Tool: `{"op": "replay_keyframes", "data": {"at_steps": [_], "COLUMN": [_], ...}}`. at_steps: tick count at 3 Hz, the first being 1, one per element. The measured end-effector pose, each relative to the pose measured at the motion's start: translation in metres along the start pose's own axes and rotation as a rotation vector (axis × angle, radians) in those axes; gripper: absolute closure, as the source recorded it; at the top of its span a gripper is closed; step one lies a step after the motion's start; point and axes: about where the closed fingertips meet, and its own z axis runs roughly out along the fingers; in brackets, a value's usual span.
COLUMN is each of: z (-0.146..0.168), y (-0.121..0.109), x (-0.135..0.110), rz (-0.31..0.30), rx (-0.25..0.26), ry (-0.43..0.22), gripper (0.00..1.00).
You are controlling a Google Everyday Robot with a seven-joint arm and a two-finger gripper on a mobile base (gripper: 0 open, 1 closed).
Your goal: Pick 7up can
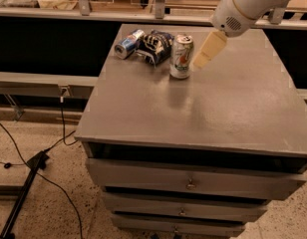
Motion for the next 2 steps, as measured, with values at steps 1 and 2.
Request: {"op": "replay_keyframes", "data": {"at_steps": [1, 2], "z": [0.0527, 0.0551], "y": [-0.0221, -0.0228], "x": [-0.0429, -0.0463], "rz": [0.048, 0.046], "rx": [-0.046, -0.048], "ry": [-0.062, -0.065], "gripper": [0.00, 0.00]}}
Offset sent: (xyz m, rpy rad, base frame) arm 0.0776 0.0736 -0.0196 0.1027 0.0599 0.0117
